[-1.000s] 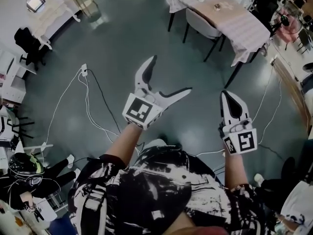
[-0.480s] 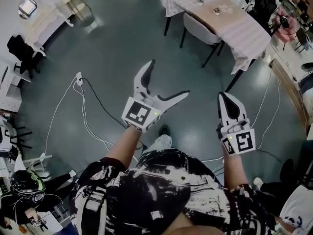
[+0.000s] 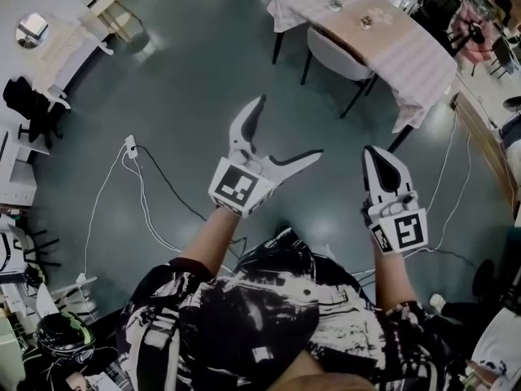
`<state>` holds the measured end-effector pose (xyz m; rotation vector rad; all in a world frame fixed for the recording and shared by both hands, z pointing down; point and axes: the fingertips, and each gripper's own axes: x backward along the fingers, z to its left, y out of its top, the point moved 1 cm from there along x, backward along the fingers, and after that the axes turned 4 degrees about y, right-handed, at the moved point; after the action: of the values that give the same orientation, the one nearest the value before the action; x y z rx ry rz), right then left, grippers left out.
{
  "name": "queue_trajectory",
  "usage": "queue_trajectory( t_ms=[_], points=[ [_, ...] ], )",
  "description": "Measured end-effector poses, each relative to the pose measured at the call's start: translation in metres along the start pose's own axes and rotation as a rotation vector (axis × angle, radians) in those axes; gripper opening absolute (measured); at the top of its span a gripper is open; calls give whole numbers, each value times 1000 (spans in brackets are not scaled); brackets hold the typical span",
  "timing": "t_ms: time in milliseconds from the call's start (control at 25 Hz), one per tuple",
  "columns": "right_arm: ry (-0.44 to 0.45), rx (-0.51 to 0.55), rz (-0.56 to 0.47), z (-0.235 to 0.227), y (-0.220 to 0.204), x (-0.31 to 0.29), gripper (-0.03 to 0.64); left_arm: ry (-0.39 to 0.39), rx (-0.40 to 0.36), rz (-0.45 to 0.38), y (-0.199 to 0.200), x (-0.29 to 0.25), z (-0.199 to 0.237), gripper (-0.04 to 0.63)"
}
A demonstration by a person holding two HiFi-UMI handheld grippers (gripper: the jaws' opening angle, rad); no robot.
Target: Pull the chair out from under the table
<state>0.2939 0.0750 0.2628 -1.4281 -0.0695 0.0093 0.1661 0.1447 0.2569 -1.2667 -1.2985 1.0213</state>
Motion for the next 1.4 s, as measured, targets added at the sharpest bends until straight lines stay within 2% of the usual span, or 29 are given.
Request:
queue_trajectory(
  t_ms=[440,600,1080,1400],
  points=[
    [5,-19,3,-56,-16,-63,0,-4,7,32,-22,-60,52,572],
    [43,-21,-20,-95,-20,-100,0,18,-20,44,-27,-101,77,572],
    [134,-28,-31,-220,-29,-188,0,80,-24,56,-32,-227,134,572],
    [170,-61,-15,-245,-48,-236,0,122,-3,76,-49,-251,172,572]
  ],
)
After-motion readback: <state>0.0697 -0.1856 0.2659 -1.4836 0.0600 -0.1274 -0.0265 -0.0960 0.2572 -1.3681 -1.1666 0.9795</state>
